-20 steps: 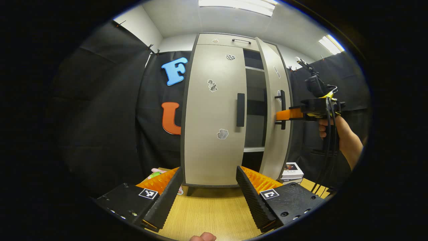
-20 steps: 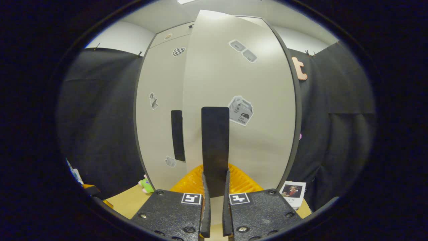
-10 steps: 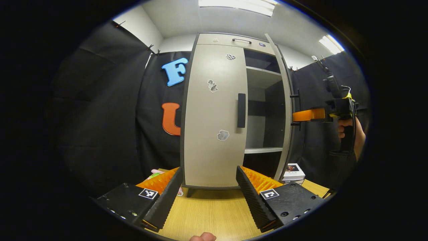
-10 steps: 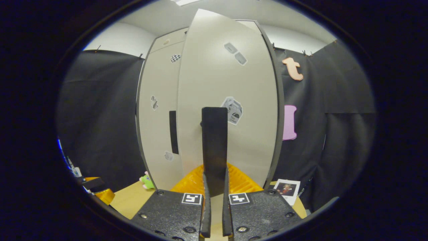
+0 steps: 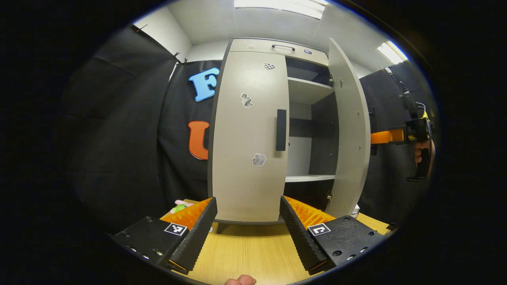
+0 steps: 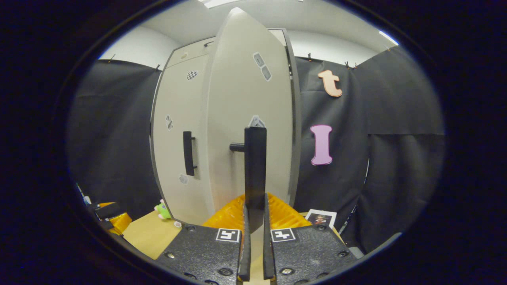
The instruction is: Open the right door of the double-door shoe cabinet with the right hand, and open the left door with the left hand.
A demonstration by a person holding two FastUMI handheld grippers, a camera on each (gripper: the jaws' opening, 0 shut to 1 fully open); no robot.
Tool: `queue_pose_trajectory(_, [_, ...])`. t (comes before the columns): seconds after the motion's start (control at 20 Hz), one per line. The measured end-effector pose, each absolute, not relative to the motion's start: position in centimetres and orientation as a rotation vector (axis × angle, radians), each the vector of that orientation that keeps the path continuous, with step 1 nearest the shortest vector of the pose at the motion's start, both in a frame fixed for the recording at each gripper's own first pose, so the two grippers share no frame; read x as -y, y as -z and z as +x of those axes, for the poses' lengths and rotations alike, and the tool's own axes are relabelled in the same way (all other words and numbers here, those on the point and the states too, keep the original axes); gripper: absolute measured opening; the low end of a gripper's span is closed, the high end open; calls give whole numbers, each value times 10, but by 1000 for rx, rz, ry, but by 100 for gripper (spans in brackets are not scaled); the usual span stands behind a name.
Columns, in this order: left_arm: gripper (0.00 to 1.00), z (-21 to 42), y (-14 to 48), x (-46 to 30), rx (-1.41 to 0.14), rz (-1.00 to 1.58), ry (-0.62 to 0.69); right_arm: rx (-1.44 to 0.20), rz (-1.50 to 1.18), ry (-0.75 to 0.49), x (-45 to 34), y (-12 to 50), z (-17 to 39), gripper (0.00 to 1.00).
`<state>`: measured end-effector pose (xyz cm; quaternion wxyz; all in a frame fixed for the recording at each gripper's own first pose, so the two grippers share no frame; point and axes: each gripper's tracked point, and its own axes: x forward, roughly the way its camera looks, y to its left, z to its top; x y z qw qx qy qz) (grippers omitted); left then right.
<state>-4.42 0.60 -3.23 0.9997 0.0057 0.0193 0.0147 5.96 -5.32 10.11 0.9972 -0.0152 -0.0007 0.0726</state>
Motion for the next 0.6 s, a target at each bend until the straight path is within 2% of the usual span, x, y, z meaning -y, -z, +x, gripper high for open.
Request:
queue_pose_trajectory(0.15, [95,-45,34,1,-42,6,-25,4,-32,-115,68,-101,56,15])
queue_pose_trajectory(0.25, [95,-45,37,7,-48,4,-19,0,-44,-94,79,-101,55,10])
queue_pose_trajectory(0.6, [95,-44,41,23,-54,-5,1,25,-30,-3,119,-104,57,4])
